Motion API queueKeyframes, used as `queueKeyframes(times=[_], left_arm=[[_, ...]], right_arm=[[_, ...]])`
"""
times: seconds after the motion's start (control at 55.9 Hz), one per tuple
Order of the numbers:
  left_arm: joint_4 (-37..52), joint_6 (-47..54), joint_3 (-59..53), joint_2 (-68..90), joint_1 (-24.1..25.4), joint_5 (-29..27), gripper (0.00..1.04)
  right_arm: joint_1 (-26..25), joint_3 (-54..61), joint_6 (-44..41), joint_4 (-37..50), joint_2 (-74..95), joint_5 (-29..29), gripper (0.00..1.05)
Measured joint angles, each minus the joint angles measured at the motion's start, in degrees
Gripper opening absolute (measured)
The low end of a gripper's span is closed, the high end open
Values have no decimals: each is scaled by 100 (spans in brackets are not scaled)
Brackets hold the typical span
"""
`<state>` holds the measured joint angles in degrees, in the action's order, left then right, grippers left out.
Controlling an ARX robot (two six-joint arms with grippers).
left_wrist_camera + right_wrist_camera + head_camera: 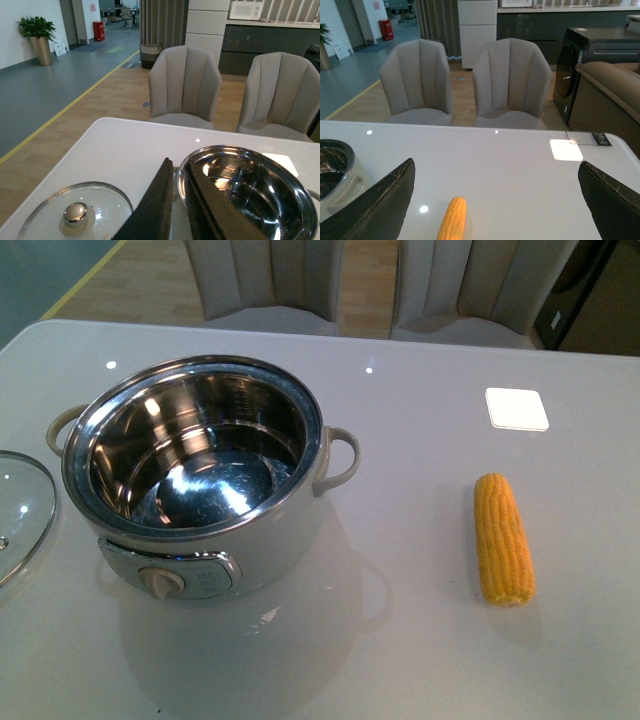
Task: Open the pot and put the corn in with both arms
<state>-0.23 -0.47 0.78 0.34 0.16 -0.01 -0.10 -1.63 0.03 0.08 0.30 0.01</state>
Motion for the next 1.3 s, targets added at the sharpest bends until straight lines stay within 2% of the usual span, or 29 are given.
queueKeyframes(times=[0.125, 0.161, 0.214, 0.268, 0.357, 0.483, 0.751, 0.858, 1.144, 1.305], left_arm=[[0, 0, 0, 0, 0, 0, 36], [0, 0, 0, 0, 0, -2, 41], [0, 2, 0, 0, 0, 7, 52], [2, 0, 0, -4, 0, 7, 61], [0, 0, 0, -4, 0, -2, 75], [0, 2, 0, -4, 0, 0, 99], [0, 17, 0, -4, 0, 0, 98], [0, 17, 0, -4, 0, 0, 98], [2, 17, 0, -4, 0, 0, 98], [0, 17, 0, -4, 0, 0, 98]], right_arm=[[-11, -15, -2, -50, 39, -59, 96], [-111, -306, -24, -841, 404, -562, 96], [-140, -879, -39, -2170, 1464, -1010, 96], [-59, -1075, -61, -2734, 2192, -1043, 96], [20, -1073, -101, -2610, 3003, -907, 96], [208, -1075, -188, -1449, 4225, -595, 96], [831, -1552, -310, 1078, 7444, 90, 96], [999, -1998, -326, 1722, 8686, 396, 96], [1429, -3508, -107, 1600, 10826, 623, 96], [1480, -4083, 63, 1523, 11495, 710, 96]])
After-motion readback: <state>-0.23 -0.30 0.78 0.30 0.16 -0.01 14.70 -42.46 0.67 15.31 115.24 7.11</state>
